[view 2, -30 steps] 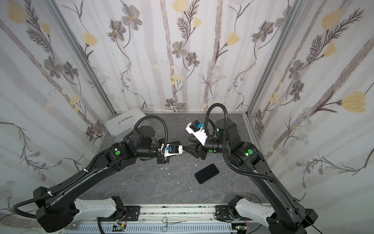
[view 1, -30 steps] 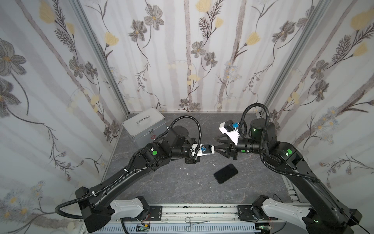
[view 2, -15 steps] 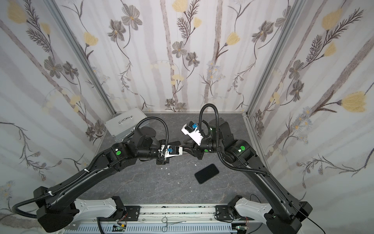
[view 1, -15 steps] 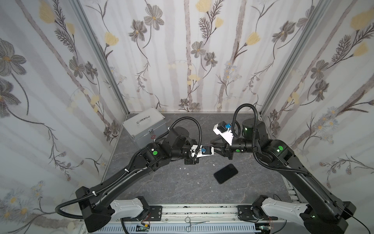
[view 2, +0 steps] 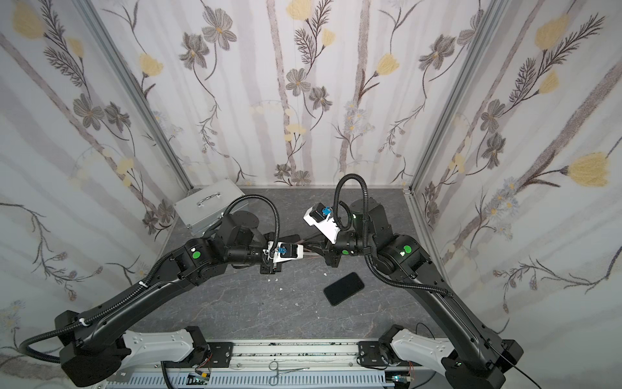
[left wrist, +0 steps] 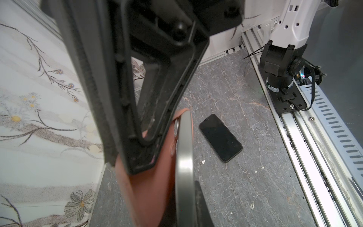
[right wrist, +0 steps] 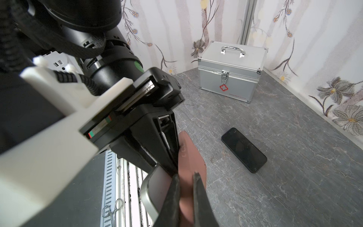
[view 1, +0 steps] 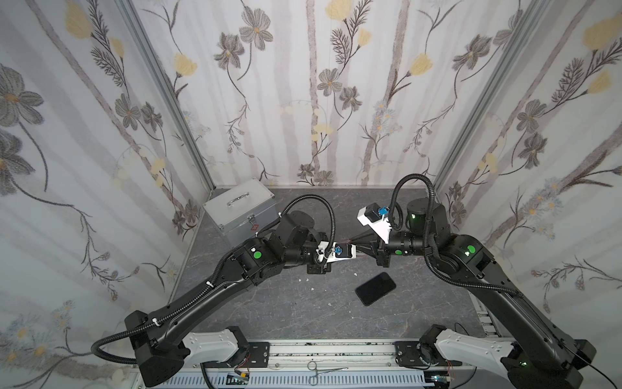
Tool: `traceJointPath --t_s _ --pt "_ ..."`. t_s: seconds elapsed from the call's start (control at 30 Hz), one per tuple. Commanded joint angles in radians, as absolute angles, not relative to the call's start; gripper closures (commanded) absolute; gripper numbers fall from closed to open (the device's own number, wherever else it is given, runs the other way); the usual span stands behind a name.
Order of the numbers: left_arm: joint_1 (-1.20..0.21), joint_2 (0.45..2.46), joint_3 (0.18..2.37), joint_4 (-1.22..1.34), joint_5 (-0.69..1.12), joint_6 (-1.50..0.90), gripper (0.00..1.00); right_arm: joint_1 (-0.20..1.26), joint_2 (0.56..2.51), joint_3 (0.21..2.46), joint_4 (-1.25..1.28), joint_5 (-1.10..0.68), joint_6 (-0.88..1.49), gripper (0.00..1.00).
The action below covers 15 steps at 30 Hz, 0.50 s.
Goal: Take the phone out of the phone case
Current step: Remove the phone case from the phone.
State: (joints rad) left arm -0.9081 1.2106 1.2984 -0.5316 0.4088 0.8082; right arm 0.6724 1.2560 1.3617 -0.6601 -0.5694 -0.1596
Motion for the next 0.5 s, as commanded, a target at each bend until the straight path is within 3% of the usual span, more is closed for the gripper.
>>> traceJointPath --t_s 0.0,0.47 --pt "-0.907 1.2 1.288 -0.472 0.445 0.825 1.0 0.669 1.257 1.368 -0.609 -0.53 -0.133 0.98" --pt "-0.918 1.18 1.247 -0.472 0.51 0.831 1.0 0.57 1.278 1.379 -0.538 -0.554 0.02 1.0"
